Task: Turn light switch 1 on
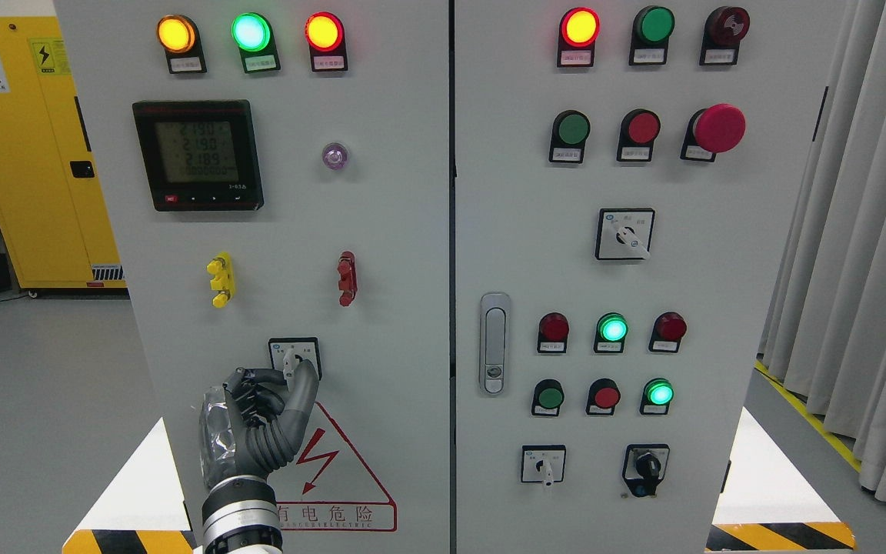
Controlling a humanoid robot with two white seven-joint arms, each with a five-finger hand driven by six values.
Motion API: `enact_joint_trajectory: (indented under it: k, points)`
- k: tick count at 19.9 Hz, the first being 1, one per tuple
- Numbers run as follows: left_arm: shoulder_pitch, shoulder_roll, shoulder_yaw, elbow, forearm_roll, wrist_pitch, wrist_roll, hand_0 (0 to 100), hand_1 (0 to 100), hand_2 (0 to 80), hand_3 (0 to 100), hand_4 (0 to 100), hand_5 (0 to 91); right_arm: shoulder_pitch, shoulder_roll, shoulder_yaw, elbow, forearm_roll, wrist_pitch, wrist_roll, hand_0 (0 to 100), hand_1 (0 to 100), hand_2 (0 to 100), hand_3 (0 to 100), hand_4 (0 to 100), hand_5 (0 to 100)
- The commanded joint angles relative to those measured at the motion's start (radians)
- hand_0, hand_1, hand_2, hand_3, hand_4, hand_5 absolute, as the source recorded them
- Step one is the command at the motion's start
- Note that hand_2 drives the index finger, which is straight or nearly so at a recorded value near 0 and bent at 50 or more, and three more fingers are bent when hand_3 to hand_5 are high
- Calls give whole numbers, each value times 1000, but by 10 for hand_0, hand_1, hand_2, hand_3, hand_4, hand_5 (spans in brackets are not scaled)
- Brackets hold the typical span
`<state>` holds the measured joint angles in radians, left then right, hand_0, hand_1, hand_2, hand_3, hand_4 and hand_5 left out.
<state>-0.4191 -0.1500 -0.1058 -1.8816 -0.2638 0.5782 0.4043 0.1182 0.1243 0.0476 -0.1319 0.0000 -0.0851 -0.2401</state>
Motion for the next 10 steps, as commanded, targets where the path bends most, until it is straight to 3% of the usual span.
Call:
enact_joint_trajectory:
  k: [1,10]
  points:
    - [-1,0,0,7,0,0,-1,237,620,606,920,938,900,0,0,0,0,-29,1,1,0,500,40,0,0,0]
    - [-7,0,0,9,2,-1,-1,323,610,611,919,938,900,0,0,0,0,-29,1,1,0,500,40,0,0,0]
